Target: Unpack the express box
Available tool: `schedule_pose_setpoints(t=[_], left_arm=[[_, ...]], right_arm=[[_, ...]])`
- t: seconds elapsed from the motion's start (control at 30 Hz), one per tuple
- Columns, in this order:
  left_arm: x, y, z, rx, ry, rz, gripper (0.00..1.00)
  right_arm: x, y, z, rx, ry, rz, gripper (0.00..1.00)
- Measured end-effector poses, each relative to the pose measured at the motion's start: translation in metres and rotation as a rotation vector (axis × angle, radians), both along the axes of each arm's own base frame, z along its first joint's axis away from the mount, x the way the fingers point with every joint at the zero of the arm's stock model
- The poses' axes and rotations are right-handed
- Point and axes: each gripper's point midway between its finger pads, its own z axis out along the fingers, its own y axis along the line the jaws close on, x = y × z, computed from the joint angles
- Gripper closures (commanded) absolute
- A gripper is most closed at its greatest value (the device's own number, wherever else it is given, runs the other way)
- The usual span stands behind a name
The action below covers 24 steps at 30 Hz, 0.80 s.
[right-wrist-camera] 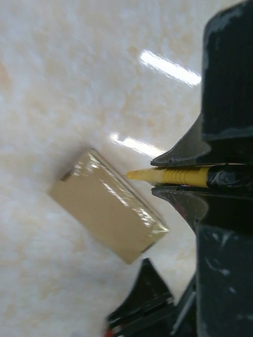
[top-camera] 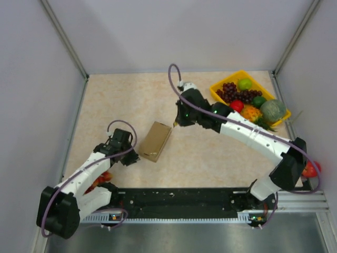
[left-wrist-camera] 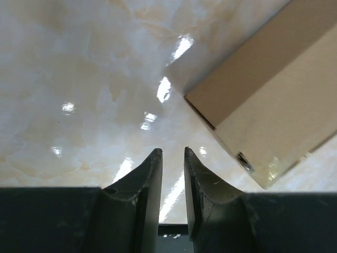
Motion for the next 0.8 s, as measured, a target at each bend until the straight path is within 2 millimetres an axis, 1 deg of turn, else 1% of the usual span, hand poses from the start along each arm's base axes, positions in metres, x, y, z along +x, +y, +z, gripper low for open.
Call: schedule_pose_setpoints(t=[0.03,0.07,0.1,0.13,0.17,0.23,0.27,0.33,0.4,0.47,0.5,0.53,0.6,0.67,0.8], left_arm=[[-0.001,0.0,-0.005,0.007,0.021,0.002,0.73],[-0.002,0.001,-0.011,0.018,0.052,0.003,0.73],[-0.004,0.001,-0.018,0.029,0.085,0.004,0.73],[-0.005,0.002,-0.023,0.04,0.116,0.003,0.73],[-0.005,0.002,-0.028,0.05,0.142,0.003,0.73],[0.001,0.0,-0.03,0.058,0.163,0.001,0.72],[0.007,-0.002,-0.029,0.058,0.158,0.001,0.72],[0.021,-0.006,-0.023,0.049,0.131,0.003,0.72],[0.039,-0.011,-0.015,0.039,0.093,0.005,0.72],[0.053,-0.014,-0.008,0.031,0.06,0.005,0.72],[0.06,-0.016,-0.004,0.027,0.043,0.004,0.72],[0.065,-0.018,-0.002,0.024,0.03,0.002,0.72],[0.073,-0.018,-0.001,0.03,0.02,0.002,0.72],[0.079,-0.016,-0.003,0.039,0.026,-0.002,0.72],[0.094,-0.015,-0.008,0.044,0.05,-0.025,0.73]], right_arm=[[0.014,-0.006,0.013,0.013,-0.034,-0.026,1.0],[0.026,-0.007,0.023,0.019,-0.067,-0.038,1.0],[0.042,-0.015,0.026,0.012,-0.088,-0.066,1.0],[0.057,-0.017,0.028,0.0,-0.114,-0.076,1.0],[0.069,-0.017,0.025,-0.013,-0.131,-0.082,1.0],[0.094,-0.013,0.004,-0.068,-0.144,-0.068,1.0],[0.104,-0.009,-0.013,-0.102,-0.137,-0.056,1.0],[0.118,-0.004,-0.053,-0.179,-0.098,-0.025,1.0],[0.121,0.001,-0.087,-0.232,-0.045,0.012,1.0],[0.116,0.001,-0.112,-0.266,0.01,0.048,1.0],[0.114,0.001,-0.117,-0.27,0.024,0.058,1.0],[0.112,0.002,-0.118,-0.271,0.032,0.071,1.0],[0.114,0.004,-0.114,-0.266,0.023,0.081,1.0],[0.115,0.006,-0.111,-0.255,0.019,0.094,1.0],[0.114,0.001,-0.107,-0.243,0.024,0.101,1.0]])
